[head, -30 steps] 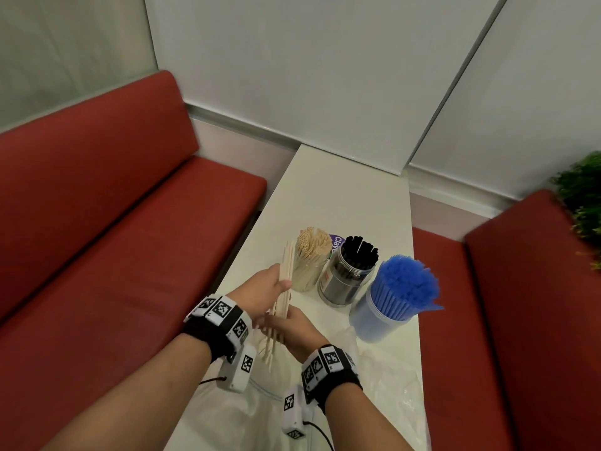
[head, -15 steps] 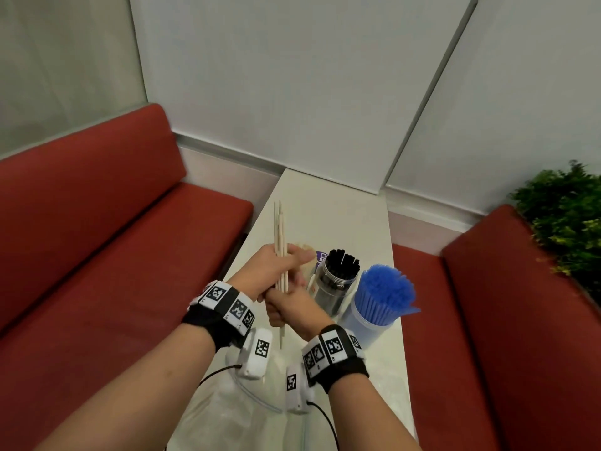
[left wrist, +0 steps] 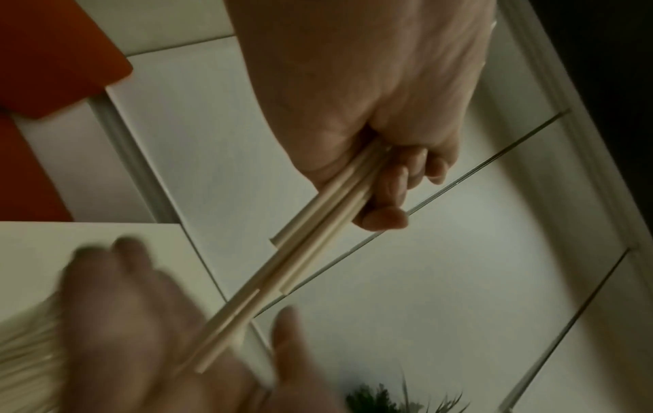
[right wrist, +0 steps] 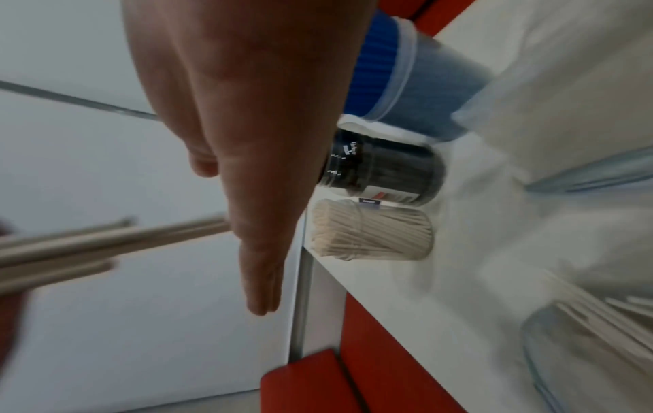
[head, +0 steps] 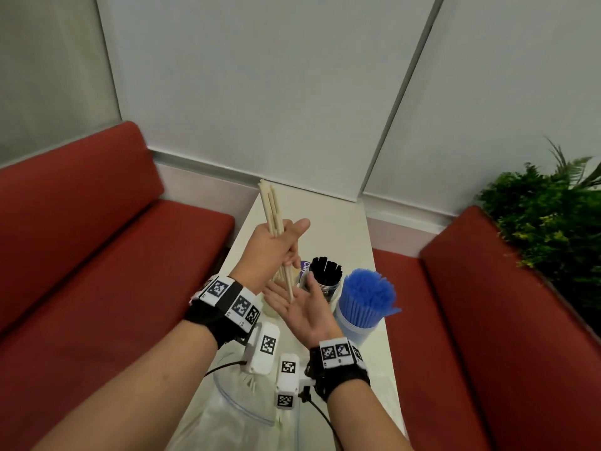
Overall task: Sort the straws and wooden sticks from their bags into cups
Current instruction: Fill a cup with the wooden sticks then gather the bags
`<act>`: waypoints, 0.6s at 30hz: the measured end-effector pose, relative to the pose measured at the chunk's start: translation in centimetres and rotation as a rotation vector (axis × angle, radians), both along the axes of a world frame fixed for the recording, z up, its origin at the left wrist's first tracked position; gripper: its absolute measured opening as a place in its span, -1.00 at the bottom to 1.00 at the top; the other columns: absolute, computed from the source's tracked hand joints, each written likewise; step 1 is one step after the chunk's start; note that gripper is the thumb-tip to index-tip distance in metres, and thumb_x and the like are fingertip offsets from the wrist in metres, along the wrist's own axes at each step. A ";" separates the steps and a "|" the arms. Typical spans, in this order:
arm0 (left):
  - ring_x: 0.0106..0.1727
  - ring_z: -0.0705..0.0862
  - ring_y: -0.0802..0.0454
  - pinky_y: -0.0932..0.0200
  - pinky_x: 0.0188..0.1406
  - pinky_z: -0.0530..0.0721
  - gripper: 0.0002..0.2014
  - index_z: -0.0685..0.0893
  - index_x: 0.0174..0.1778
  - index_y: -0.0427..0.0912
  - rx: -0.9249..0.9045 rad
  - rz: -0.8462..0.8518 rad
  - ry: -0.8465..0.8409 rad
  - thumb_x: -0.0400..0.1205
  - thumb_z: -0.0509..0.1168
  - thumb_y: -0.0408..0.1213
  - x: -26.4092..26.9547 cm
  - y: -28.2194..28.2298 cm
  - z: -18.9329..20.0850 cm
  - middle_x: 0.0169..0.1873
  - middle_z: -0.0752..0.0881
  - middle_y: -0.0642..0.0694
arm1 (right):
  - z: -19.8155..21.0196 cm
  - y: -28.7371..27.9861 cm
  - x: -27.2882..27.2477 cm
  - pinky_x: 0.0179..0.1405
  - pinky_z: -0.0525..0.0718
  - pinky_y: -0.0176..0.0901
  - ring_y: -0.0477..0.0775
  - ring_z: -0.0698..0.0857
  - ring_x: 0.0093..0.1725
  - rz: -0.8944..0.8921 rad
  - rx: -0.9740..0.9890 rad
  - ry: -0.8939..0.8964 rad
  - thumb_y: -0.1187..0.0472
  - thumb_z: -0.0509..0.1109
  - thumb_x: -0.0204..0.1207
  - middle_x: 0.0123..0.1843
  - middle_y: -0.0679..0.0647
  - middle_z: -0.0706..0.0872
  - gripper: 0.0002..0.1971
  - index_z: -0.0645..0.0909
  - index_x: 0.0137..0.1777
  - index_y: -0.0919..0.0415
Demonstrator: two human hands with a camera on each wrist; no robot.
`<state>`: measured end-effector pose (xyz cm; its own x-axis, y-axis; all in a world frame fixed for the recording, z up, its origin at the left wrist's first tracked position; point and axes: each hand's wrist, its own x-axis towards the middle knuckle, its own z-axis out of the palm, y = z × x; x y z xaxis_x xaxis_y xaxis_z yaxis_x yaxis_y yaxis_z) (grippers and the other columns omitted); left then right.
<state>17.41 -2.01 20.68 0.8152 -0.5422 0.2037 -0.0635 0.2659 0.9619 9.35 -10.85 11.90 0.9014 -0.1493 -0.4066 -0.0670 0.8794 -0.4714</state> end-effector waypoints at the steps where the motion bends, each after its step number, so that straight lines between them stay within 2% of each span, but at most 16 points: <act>1: -0.59 0.46 -0.12 0.05 -0.39 0.66 -0.50 0.46 -0.50 -0.27 0.034 -0.016 0.003 0.58 0.44 0.00 -0.2 -0.2 -0.7 -0.70 0.36 -0.18 | 0.7 0.0 0.3 0.45 0.65 0.26 0.46 0.65 0.47 0.019 0.007 -0.013 -0.29 0.15 0.74 0.42 0.54 0.66 -0.20 0.53 0.51 0.52; 3: -0.60 0.44 -0.09 0.03 -0.38 0.62 -0.52 0.44 -0.49 -0.21 0.093 -0.045 0.049 0.57 0.45 0.02 -0.8 -0.2 -2.1 -0.70 0.38 -0.14 | 1.7 0.0 0.4 0.38 0.72 0.30 0.39 0.71 0.43 0.075 -0.017 -0.059 -0.41 0.08 0.67 0.30 0.39 0.78 -0.15 0.75 0.35 0.41; 5: -0.58 0.41 -0.09 0.08 -0.47 0.56 -0.51 0.42 -0.51 -0.18 0.130 -0.046 0.142 0.56 0.44 0.04 -1.0 -0.1 -3.5 -0.70 0.35 -0.13 | 2.7 0.3 0.3 0.39 0.68 0.37 0.28 0.73 0.35 0.186 -0.193 -0.016 -0.54 -0.04 0.59 0.08 0.16 0.83 -0.09 0.78 0.34 0.22; 6: -0.61 0.39 -0.07 0.11 -0.52 0.51 -0.51 0.42 -0.53 -0.16 0.144 -0.050 0.187 0.56 0.43 0.03 -0.9 0.0 -4.1 -0.71 0.32 -0.13 | 3.1 0.2 0.2 0.36 0.68 0.35 0.20 0.78 0.19 0.240 -0.348 0.032 -0.60 -0.09 0.54 -0.06 0.08 0.81 -0.07 0.78 0.33 0.11; 7: -0.66 0.34 -0.03 0.15 -0.57 0.43 -0.51 0.42 -0.57 -0.14 0.163 -0.075 0.230 0.57 0.42 0.01 -0.8 0.1 -4.5 -0.72 0.29 -0.12 | 3.6 0.0 0.1 0.26 0.70 0.26 0.12 0.81 0.02 0.274 -0.512 0.075 -0.64 -0.09 0.47 -0.15 0.06 0.80 -0.05 0.74 0.34 0.08; 8: -0.71 0.29 0.02 0.21 -0.59 0.35 -0.51 0.43 -0.60 -0.12 0.195 -0.136 0.267 0.58 0.40 -0.01 -0.8 0.3 -4.8 -0.72 0.27 -0.10 | 4.0 -0.4 0.2 0.20 0.72 0.18 0.08 0.81 -0.04 0.269 -0.626 0.083 -0.63 -0.04 0.41 -0.12 0.09 0.80 -0.04 0.68 0.35 0.16; 9: -0.73 0.24 0.06 0.27 -0.61 0.27 -0.51 0.42 -0.62 -0.11 0.239 -0.235 0.294 0.60 0.38 -0.02 -0.8 0.5 -5.0 -0.73 0.26 -0.08 | 4.5 -1.0 0.4 0.28 0.72 0.14 0.12 0.82 0.08 0.221 -0.688 0.048 -0.59 0.04 0.40 0.04 0.17 0.83 -0.03 0.62 0.43 0.23; 10: -0.74 0.20 0.08 0.32 -0.64 0.21 -0.51 0.41 -0.62 -0.10 0.285 -0.352 0.306 0.60 0.37 -0.05 -0.8 0.8 -5.1 -0.73 0.25 -0.07 | 5.4 -1.4 0.6 0.40 0.68 0.12 0.17 0.79 0.28 0.158 -0.705 -0.021 -0.52 0.12 0.44 0.23 0.23 0.82 -0.10 0.59 0.48 0.22; 11: -0.74 0.17 0.09 0.35 -0.65 0.18 -0.52 0.38 -0.60 -0.10 0.326 -0.460 0.306 0.59 0.39 -0.09 -0.8 1.0 -5.2 -0.73 0.24 -0.06 | 6.5 -1.7 0.8 0.44 0.67 0.10 0.20 0.76 0.38 0.110 -0.708 -0.105 -0.43 0.20 0.50 0.29 0.25 0.81 -0.23 0.61 0.45 0.17; 12: -0.74 0.16 0.09 0.36 -0.67 0.16 -0.52 0.35 -0.59 -0.11 0.353 -0.544 0.297 0.57 0.41 -0.12 -0.8 1.2 -5.3 -0.73 0.23 -0.05 | 7.7 -1.9 0.9 0.36 0.72 0.08 0.21 0.80 0.31 0.100 -0.714 -0.175 -0.34 0.30 0.55 0.17 0.24 0.85 -0.39 0.68 0.34 0.14; 13: -0.74 0.15 0.09 0.36 -0.67 0.16 -0.52 0.34 -0.57 -0.12 0.366 -0.607 0.285 0.55 0.44 -0.11 -0.8 1.4 -5.2 -0.74 0.22 -0.05 | 8.6 -2.0 1.0 0.21 0.79 0.06 0.20 0.86 0.10 0.111 -0.738 -0.216 -0.24 0.41 0.55 -0.07 0.21 0.86 -0.53 0.76 0.15 0.15; 14: -0.74 0.15 0.10 0.36 -0.68 0.16 -0.51 0.35 -0.57 -0.12 0.360 -0.657 0.278 0.52 0.47 -0.05 -0.8 1.5 -5.1 -0.74 0.23 -0.03 | 9.4 -1.9 1.2 0.05 0.82 0.04 0.17 0.85 -0.17 0.126 -0.757 -0.242 -0.16 0.49 0.54 -0.32 0.16 0.77 -0.64 0.78 -0.08 0.18; 15: -0.73 0.17 0.13 0.36 -0.70 0.18 -0.51 0.40 -0.55 -0.11 0.327 -0.698 0.285 0.48 0.51 0.03 -0.7 1.6 -4.9 -0.73 0.24 -0.01 | 9.9 -1.8 1.4 -0.10 0.81 0.02 0.11 0.73 -0.39 0.120 -0.774 -0.259 -0.11 0.53 0.54 -0.49 0.10 0.60 -0.65 0.71 -0.27 0.18; 16: -0.73 0.18 0.16 0.36 -0.71 0.21 -0.51 0.46 -0.52 -0.09 0.269 -0.727 0.306 0.43 0.52 0.14 -0.6 1.7 -4.7 -0.71 0.26 0.02 | 10.4 -1.6 1.6 -0.24 0.77 -0.02 0.04 0.59 -0.51 0.090 -0.777 -0.278 -0.08 0.54 0.56 -0.55 0.05 0.46 -0.60 0.61 -0.37 0.17; 18: -0.72 0.19 0.19 0.36 -0.72 0.21 -0.43 0.54 -0.44 -0.08 0.158 -0.703 0.396 0.36 0.39 0.42 -0.2 1.7 -4.7 -0.68 0.28 0.05 | 11.5 -1.1 2.1 -0.41 0.65 -0.10 -0.03 0.40 -0.59 -0.033 -0.766 -0.328 -0.06 0.51 0.62 -0.58 0.01 0.33 -0.54 0.49 -0.43 0.13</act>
